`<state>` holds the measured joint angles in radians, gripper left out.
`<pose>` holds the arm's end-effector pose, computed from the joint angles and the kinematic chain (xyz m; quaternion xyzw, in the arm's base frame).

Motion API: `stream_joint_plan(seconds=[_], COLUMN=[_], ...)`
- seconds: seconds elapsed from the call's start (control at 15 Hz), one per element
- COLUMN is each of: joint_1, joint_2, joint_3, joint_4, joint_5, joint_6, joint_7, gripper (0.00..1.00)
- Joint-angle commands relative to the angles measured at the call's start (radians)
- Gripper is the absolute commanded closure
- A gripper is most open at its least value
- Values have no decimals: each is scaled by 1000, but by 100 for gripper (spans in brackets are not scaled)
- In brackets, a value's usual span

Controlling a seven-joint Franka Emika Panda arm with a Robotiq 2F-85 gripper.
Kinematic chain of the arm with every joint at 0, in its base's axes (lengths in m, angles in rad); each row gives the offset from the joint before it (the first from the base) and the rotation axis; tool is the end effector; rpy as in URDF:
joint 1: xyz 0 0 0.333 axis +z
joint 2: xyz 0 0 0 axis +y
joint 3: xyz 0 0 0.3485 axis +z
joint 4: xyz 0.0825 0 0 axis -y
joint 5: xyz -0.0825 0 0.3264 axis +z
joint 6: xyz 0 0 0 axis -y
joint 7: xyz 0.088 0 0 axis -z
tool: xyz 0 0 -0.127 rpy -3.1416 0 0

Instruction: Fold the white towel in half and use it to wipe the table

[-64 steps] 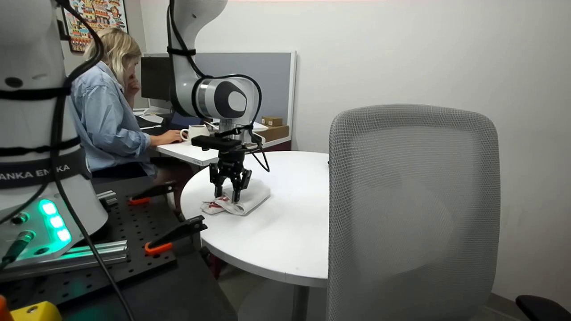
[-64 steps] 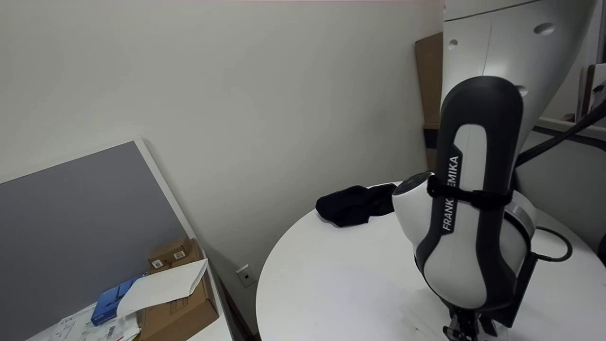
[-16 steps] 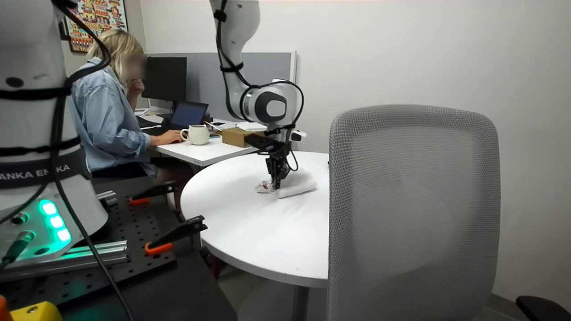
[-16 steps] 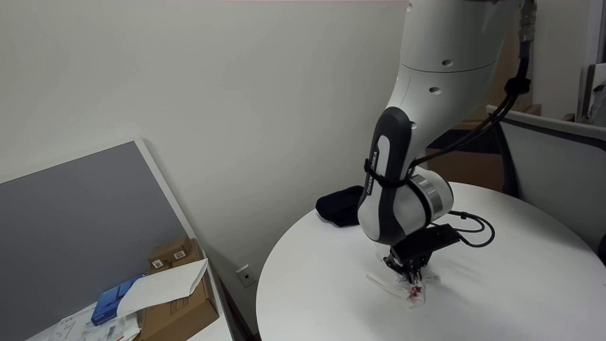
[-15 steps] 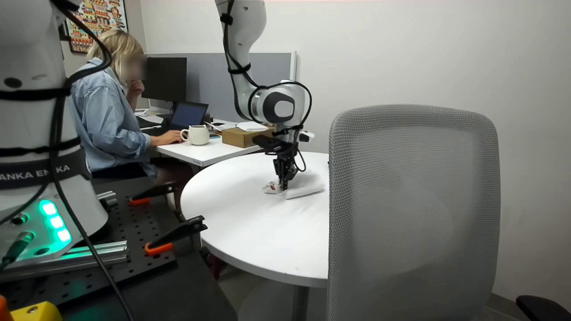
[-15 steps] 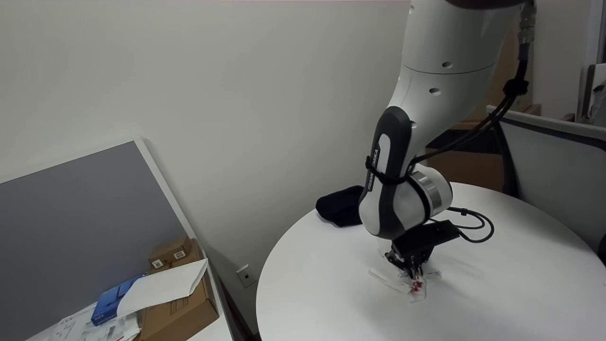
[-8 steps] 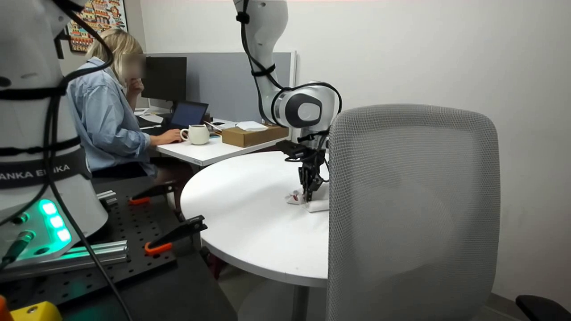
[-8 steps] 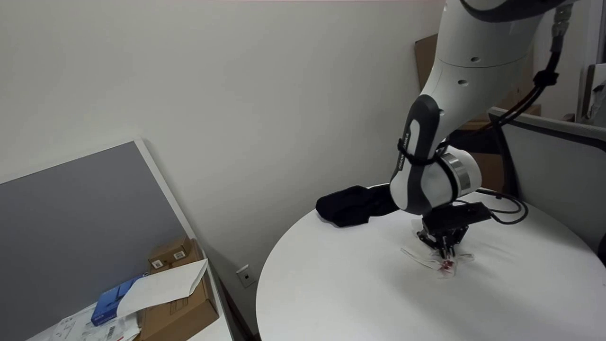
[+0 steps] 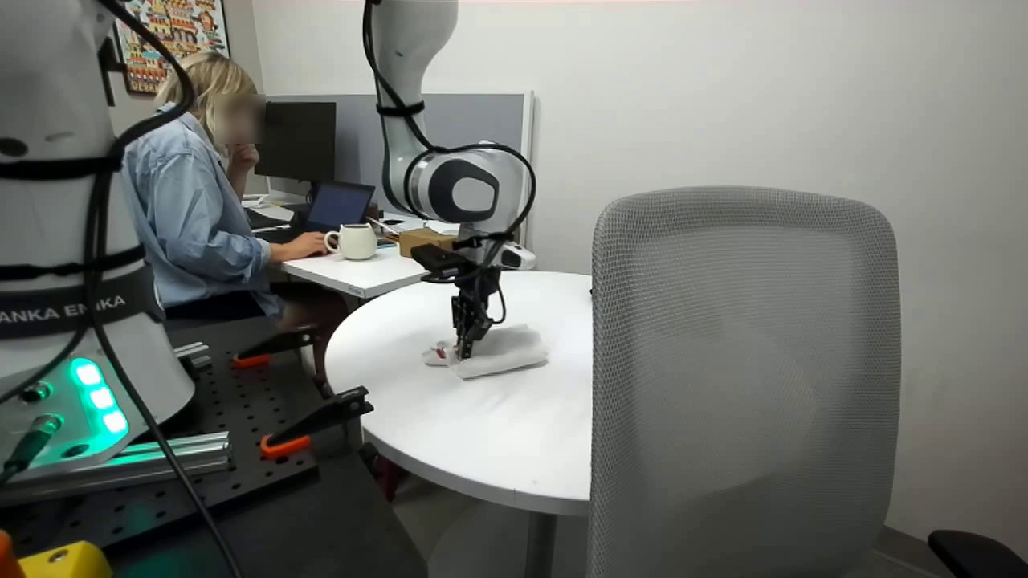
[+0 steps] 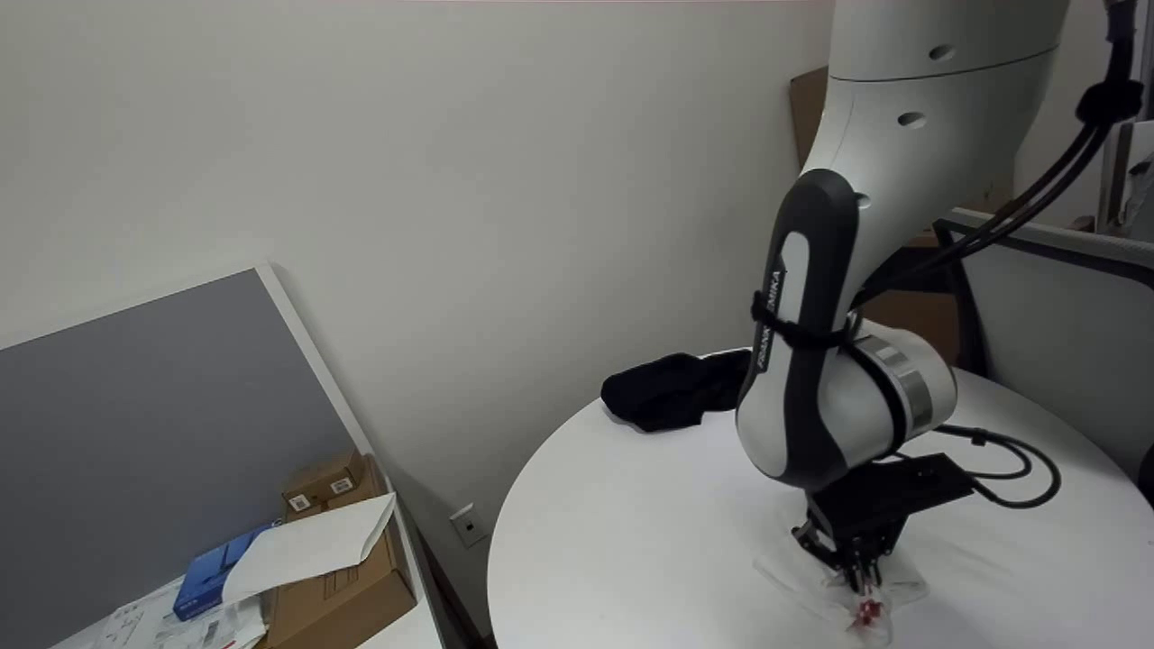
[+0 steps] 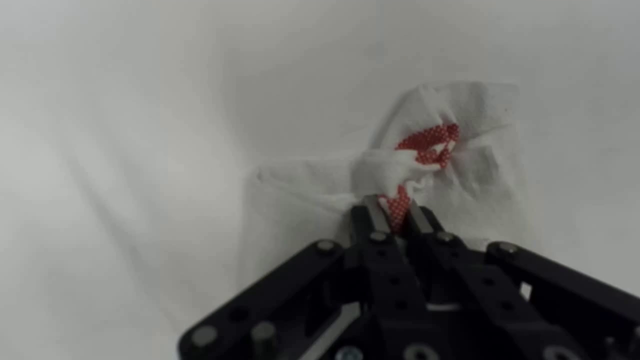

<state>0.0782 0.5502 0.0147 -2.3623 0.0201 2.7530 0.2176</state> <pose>0.4717 0.0437 0.1485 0.9942 -0.0724 -0.0798 0.0054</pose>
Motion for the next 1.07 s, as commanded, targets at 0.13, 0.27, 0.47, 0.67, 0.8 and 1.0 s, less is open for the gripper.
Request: stream_joint_plan(seconds=[0.13, 0.27, 0.47, 0.67, 0.8, 1.0], joint_1=[125, 146, 127, 55, 24, 16], joint_2=[139, 195, 282, 337, 322, 231], joint_3=[20, -20, -77, -123, -155, -204], joint_4=[246, 363, 541, 644, 602, 424], joint_5=[38, 29, 29, 35, 28, 0], joint_6=[21, -35, -161, -231, -219, -170], joint_7=[101, 132, 165, 165, 169, 176], gripper=[91, 91, 91, 91, 91, 91])
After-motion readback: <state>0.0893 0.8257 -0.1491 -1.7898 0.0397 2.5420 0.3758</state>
